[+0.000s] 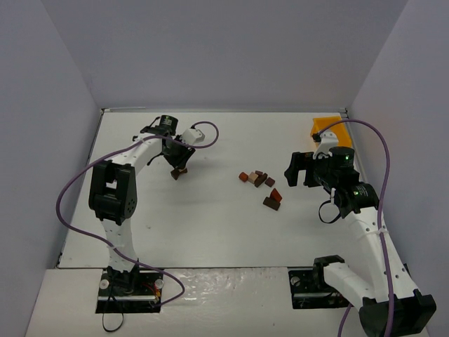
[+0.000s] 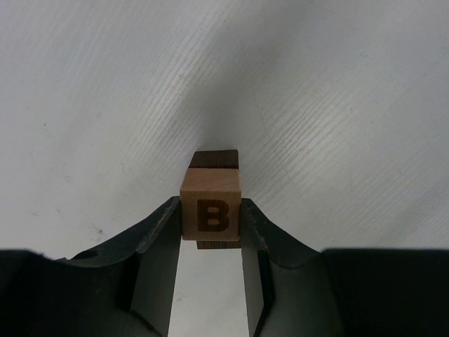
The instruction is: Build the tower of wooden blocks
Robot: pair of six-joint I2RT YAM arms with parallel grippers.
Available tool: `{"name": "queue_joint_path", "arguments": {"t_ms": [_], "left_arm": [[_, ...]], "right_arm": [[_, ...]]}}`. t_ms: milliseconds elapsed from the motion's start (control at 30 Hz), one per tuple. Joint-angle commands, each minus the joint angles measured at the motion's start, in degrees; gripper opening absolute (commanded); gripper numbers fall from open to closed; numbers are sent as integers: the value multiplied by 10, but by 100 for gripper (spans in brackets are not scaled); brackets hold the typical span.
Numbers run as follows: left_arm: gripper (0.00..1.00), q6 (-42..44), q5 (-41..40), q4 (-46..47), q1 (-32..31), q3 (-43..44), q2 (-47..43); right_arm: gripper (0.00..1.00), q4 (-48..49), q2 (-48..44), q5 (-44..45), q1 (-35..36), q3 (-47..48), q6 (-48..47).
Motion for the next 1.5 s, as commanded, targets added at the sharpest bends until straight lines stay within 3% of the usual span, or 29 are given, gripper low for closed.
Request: {"name": "queue_joint_path", "arguments": {"t_ms": [0,533,967,1467], "left_arm": [[32,15,-1,6,8,-3,-17],[63,-13,0,7,10,3,-33],[64,-123,-48,45,-9,-33,-60],[64,-155,-84,69,-22,-32,-51]], "right_arm": [[100,28,3,-11,6,21,-5],[100,28,1,-12,7,20,-4],[100,28,-3,-13,7,18,-5],[100,28,-7,-10,11,18,-5]]}}
